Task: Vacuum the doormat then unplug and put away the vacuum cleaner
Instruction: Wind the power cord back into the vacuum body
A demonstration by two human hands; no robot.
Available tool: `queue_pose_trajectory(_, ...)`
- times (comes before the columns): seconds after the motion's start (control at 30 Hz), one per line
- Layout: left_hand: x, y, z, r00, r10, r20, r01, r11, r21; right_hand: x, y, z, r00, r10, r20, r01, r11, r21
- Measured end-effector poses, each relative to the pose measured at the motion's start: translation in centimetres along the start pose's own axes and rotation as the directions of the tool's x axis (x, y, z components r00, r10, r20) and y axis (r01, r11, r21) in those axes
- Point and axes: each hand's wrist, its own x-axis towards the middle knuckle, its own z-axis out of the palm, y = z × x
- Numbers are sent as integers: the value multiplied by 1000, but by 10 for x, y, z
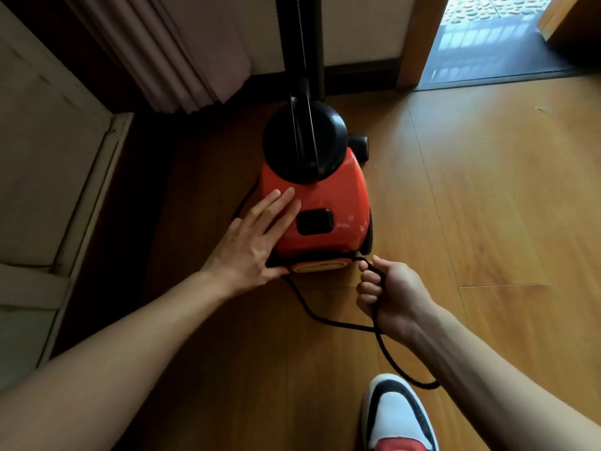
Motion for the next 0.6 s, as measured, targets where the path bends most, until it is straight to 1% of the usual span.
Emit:
queue_pose_trajectory(0.07, -1, 3, -1, 1000, -18, 1, 18, 1000, -15, -6, 8, 7, 999, -25, 48, 23, 999, 35)
queue_pose_trajectory(0.17, -2, 6, -4, 999, -38, 9, 38, 999, -31, -11, 20, 16, 990, -84, 118, 84, 996, 7)
queue_pose_trajectory(0.33, 1, 3, -9, 999, -31, 14, 33, 992, -123, -9, 43, 29, 946, -93, 309, 100, 995, -6)
queue_pose_trajectory(0.47, 2, -2, -15, 997, -40, 68, 55, 971, -232, 3, 63, 36, 931, -121, 344, 113, 993, 45)
queue_pose_trajectory(0.6, 2, -8, -18, 996, -8, 94, 28, 975, -219, 13, 77, 44, 925, -161, 345, 164, 986, 22)
